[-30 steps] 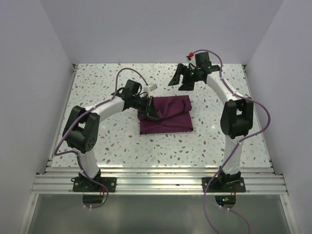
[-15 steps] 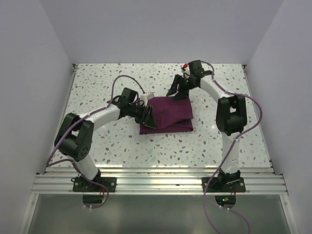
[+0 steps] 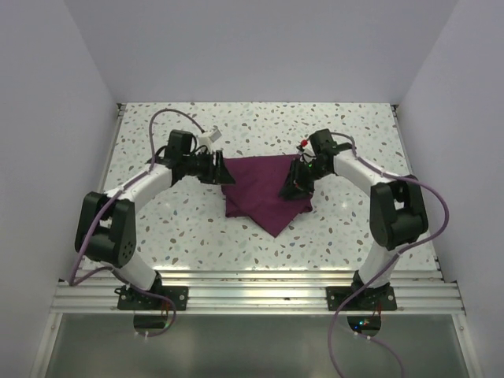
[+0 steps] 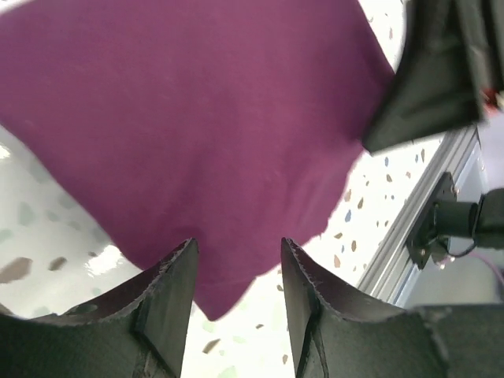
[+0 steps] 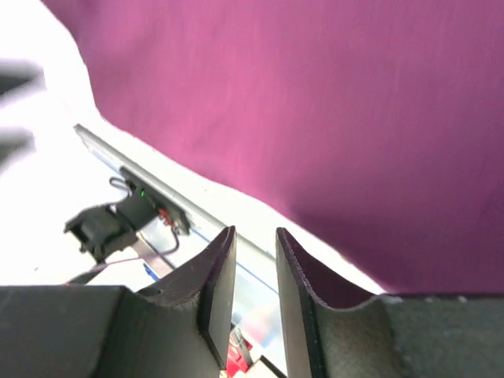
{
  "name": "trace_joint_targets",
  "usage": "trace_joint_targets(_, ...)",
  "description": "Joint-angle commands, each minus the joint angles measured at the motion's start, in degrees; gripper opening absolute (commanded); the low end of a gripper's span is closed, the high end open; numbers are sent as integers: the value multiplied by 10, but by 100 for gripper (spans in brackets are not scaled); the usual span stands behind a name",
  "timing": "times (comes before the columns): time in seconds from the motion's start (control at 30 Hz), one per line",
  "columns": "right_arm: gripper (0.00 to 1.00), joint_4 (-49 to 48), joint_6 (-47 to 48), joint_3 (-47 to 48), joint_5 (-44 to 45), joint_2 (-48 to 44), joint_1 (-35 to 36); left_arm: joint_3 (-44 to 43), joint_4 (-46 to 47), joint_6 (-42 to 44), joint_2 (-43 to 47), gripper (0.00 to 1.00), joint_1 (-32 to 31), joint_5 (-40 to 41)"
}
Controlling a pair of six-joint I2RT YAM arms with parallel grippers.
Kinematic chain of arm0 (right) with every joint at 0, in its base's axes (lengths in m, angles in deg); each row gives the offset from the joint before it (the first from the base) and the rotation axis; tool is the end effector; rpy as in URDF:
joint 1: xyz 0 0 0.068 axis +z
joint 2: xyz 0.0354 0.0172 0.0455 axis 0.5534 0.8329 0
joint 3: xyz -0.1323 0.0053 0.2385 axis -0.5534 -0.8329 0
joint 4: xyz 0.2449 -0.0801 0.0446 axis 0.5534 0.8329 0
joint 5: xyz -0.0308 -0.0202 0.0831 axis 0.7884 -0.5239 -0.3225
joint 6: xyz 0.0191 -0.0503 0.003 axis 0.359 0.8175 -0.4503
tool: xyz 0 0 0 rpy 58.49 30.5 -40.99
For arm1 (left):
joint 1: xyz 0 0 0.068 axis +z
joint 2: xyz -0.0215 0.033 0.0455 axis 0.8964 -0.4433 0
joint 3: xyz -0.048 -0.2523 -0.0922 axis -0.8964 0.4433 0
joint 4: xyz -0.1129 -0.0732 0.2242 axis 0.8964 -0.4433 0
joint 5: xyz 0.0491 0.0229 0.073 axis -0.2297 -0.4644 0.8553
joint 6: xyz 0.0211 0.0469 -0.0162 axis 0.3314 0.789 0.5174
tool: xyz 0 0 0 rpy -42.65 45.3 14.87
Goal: Prepare the surgical pack
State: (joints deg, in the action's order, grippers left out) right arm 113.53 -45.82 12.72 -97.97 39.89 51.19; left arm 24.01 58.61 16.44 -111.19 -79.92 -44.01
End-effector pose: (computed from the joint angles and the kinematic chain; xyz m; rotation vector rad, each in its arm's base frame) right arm 0.3400 0.1300 0.1992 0.2013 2.8921 1.0827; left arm 0.3146 -0.1160 0.2282 0.3749 2.3535 -1.1116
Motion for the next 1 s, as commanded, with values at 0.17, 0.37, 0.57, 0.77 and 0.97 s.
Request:
trace_joint_targets(0.17,30,-87,-53,9,-67,-17,-68,-101,121,-110,-110,48,14,-105)
trace_joint_targets(0.37,15,-210,-131,108,-132,85,-85,-98,302,-273,-163,45,14,-161)
trace_joint_targets(0.57,0,-244,-151,164,-150,168,-85,-124,444,-403,-247,43,15,-187)
trace_joint_targets(0.77,0,-323,-191,129,-164,208,-85,-130,476,-438,-302,42,25,-187)
trace_joint_targets(0.97,0,-319,-152,82,-164,212,-114,-83,472,-426,-301,40,70,-192)
